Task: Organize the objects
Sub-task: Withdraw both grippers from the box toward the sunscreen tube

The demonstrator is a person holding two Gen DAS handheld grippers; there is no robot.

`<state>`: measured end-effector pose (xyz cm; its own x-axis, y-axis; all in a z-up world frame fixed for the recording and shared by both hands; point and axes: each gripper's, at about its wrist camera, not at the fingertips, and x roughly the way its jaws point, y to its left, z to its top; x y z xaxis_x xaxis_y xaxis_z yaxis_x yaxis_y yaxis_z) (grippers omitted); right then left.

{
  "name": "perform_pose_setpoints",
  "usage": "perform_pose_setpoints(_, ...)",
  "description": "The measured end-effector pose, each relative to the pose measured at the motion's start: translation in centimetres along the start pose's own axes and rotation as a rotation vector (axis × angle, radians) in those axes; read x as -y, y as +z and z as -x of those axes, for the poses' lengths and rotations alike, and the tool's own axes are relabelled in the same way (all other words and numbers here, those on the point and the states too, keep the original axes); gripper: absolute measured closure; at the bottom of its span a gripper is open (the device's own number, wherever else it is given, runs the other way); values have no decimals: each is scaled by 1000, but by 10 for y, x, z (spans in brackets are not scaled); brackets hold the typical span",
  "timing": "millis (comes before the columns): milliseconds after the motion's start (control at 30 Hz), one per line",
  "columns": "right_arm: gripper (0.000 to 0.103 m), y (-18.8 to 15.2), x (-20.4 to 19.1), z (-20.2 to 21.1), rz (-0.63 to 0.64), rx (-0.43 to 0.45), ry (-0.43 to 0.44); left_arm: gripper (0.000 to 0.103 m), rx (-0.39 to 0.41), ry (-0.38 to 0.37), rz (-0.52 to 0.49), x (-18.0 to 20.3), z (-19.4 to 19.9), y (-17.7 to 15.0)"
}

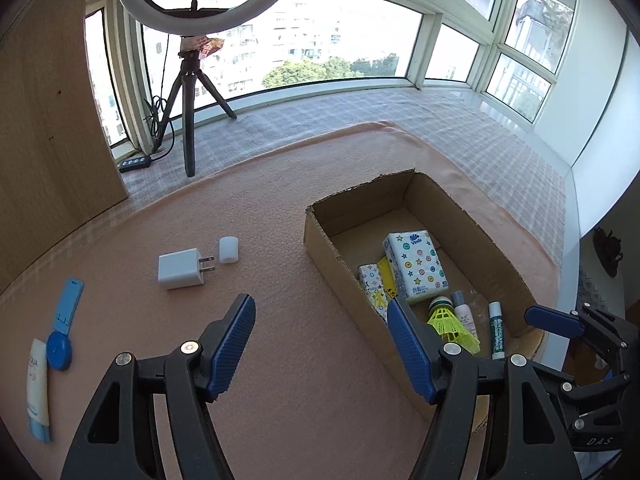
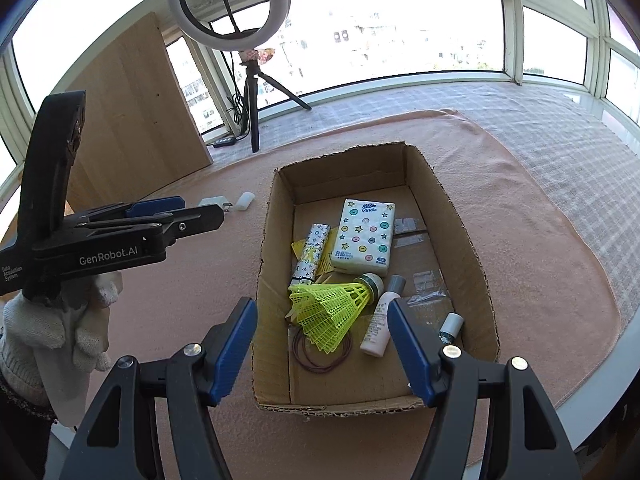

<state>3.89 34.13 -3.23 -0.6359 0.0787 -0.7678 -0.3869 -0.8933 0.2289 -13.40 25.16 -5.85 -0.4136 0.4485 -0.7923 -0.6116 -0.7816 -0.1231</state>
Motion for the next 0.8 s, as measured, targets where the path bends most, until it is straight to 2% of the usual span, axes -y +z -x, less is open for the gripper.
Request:
perform_pose_setpoints(433, 39, 3, -68, -26, 93, -71, 53, 31, -15, 127, 131, -113, 48, -48)
perform_pose_setpoints(567, 39, 1, -92, -34, 116, -89, 83, 31, -36, 171, 182, -157, 59, -65)
perform_pose_setpoints(800, 39, -4, -129, -52, 163, -131, 118, 33, -91, 204, 319, -245, 66, -92)
